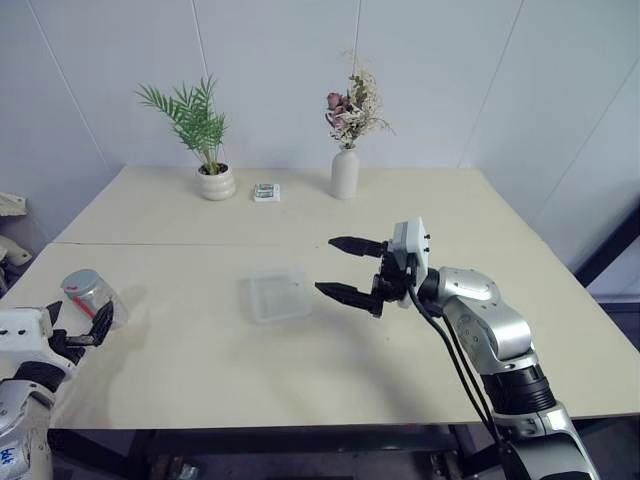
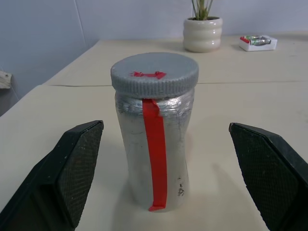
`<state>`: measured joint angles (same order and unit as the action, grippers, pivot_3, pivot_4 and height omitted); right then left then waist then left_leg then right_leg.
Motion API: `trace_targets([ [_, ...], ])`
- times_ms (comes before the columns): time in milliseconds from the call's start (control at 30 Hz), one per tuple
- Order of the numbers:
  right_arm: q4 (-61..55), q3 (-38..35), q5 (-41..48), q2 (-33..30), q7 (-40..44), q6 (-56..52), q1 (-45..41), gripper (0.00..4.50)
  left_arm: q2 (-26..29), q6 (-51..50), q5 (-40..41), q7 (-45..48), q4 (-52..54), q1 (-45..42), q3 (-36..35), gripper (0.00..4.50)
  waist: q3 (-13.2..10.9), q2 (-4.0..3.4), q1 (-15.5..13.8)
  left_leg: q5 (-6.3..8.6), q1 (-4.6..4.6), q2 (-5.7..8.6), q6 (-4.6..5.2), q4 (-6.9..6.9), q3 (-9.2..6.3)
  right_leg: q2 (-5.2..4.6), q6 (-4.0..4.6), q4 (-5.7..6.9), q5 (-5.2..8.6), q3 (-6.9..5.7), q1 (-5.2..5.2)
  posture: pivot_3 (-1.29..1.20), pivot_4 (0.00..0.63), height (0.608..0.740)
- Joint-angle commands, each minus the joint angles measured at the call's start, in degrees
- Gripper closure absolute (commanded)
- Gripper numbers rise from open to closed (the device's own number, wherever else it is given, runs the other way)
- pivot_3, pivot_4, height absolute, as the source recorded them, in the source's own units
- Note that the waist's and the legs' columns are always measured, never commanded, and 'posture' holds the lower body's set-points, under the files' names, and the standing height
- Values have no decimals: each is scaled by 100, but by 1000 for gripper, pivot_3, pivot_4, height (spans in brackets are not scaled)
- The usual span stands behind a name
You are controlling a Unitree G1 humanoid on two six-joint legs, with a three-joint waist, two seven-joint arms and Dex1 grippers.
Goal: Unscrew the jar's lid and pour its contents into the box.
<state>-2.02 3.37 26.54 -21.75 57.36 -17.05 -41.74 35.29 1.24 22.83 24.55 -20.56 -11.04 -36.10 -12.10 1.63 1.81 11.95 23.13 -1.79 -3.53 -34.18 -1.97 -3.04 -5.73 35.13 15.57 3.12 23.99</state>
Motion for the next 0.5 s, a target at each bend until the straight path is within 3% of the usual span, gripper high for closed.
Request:
trace_targets([
  [33,-228,-145,98,-65,-64,-25,-66,0,218,315,-77,173,-418,-187,22,33,0,0,-4,0,0,0,0,0,0,0,0,0,0,0,0,0,150,740],
  [500,-458,-192,154,-55,-337,-161,51,0,425,1171,-422,363,-1975,-1183,520,33,0,1,-8,1,3,0,-1,2,3,0,-42,-2,-23,1,3,0,150,740],
])
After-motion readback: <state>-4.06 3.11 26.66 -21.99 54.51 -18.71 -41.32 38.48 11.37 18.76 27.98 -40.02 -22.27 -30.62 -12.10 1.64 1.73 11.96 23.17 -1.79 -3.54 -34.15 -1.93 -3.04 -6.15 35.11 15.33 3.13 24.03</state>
